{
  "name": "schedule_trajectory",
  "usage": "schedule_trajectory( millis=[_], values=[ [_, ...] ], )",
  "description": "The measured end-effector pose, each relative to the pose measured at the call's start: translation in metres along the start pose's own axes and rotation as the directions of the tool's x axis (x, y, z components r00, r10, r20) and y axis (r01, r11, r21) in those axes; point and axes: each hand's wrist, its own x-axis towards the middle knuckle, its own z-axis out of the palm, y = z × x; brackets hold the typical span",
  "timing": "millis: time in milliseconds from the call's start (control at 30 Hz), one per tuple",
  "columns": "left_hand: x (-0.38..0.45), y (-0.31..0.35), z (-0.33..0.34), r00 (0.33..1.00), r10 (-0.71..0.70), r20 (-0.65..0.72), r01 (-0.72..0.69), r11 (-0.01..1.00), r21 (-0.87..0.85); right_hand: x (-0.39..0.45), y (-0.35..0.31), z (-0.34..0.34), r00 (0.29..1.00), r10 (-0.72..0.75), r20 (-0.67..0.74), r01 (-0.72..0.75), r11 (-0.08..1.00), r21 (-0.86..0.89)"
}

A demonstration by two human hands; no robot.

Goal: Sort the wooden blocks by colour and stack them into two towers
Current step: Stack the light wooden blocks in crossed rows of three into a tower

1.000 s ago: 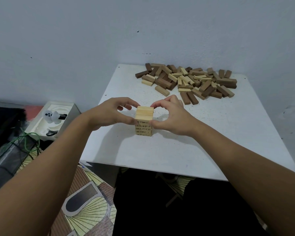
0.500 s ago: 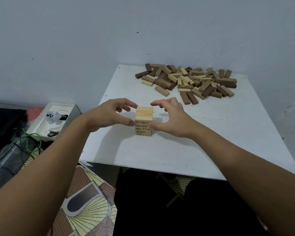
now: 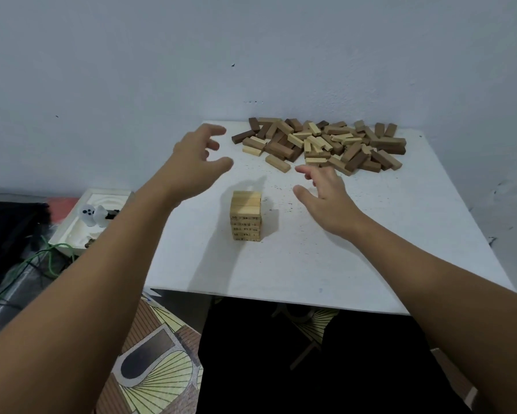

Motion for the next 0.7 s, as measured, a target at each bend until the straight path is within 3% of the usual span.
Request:
schedule_trajectory(
  millis=[133,267,533,700],
  values=[
    [0.011,0.042,0.033,0.990,0.137,-0.030,-0.125,0.956,0.265,0.001,0.025,-0.028,0.999,0.043,-0.010,-0.044,0.979,-0.201],
    [0.018,0.080,0.081,0.987,0.149,0.062,-0.160,0.875,0.457,-0.007,0.046,-0.058,0.992,0.122,0.016,-0.111,0.943,-0.313],
    [0.036,0.090,0.196,0.983,-0.045,0.178,-0.034,0.908,0.418,-0.004,0.094,-0.089,0.991,0.125,0.039,-0.095,0.890,-0.445],
    [0.065,0.070,0.240,0.986,-0.130,0.105,0.093,0.948,0.303,0.020,0.115,-0.099,0.999,0.050,0.004,-0.043,0.900,-0.433]
  ],
)
